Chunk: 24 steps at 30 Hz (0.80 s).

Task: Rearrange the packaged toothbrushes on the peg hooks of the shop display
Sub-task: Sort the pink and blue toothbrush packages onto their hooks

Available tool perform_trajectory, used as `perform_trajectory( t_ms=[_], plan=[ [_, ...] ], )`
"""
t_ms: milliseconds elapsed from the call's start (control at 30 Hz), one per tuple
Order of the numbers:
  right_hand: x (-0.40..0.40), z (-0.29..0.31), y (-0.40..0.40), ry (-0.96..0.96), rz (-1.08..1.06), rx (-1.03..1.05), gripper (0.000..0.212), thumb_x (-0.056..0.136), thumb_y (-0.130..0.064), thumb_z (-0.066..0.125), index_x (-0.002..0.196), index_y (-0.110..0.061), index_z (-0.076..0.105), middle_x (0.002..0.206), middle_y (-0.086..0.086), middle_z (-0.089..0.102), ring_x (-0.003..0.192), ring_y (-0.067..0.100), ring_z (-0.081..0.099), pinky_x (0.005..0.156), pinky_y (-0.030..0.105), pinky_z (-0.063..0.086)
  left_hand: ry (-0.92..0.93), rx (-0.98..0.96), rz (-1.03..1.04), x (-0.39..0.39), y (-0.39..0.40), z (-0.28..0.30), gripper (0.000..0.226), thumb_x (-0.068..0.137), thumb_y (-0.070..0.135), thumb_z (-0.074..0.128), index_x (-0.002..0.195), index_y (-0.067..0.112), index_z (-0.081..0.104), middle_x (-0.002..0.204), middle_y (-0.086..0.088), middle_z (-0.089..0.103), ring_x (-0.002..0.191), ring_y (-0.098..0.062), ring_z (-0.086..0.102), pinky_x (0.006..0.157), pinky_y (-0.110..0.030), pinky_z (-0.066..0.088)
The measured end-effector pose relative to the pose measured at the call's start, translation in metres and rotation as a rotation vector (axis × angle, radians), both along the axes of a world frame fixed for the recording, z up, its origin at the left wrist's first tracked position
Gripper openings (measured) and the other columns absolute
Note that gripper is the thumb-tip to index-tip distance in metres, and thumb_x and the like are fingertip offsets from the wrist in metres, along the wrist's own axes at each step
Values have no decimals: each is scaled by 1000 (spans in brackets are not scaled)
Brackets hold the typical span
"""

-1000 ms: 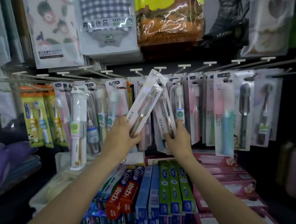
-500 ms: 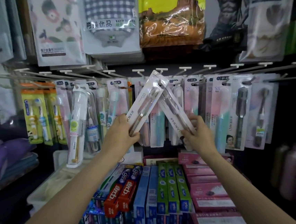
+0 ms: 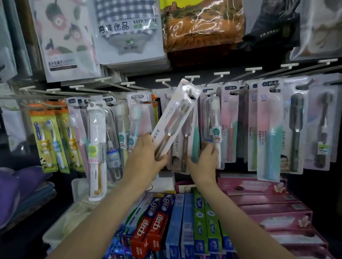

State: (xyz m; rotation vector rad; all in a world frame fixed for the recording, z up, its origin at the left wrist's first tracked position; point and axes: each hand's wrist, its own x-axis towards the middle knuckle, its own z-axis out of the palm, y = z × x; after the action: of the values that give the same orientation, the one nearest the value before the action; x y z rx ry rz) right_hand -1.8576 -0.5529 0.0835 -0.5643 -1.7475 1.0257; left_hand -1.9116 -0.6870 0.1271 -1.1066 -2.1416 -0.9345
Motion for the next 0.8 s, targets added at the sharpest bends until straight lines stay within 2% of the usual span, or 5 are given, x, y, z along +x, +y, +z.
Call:
perform_trajectory(
  t_ms=[200,333,533,667,800],
  plan=[
    [33,12,-22,370,121,97,29,94,-20,50,121,-14,42,110,-2,50,99,5,52,84,15,44,-56,80,-61,20,18,-22,50,84,31,65,118,6,41,113,-8,51,99,-21,54,76,-24,44],
    [40,29,-6,93,209,167,48,91,-36,53,130,-13,41,119,-3,46,108,8,50,89,19,41,-184,172,-191,39,41,-36,53,85,27,63,126,5,36,119,-10,48,106,-23,52,87,-32,47],
    [44,28,15,-75,227,97,87,74,-60,52,143,-14,27,148,5,31,133,21,35,110,44,32,-241,256,-250,38,44,-39,44,88,17,60,125,11,37,117,-1,51,105,-14,54,80,-19,41],
    [36,30,14,-105,334,-7,83,82,-51,54,147,-16,15,153,2,21,138,17,25,108,30,26,-266,257,-222,31,41,-39,35,90,15,57,119,12,38,106,2,52,98,-16,56,77,-24,45],
    [31,28,7,-87,408,-86,71,88,-44,51,144,-15,20,136,-1,40,117,8,39,91,18,34,-230,227,-150,19,35,-34,35,89,13,56,119,11,37,109,-4,54,98,-20,57,79,-34,51]
  ],
)
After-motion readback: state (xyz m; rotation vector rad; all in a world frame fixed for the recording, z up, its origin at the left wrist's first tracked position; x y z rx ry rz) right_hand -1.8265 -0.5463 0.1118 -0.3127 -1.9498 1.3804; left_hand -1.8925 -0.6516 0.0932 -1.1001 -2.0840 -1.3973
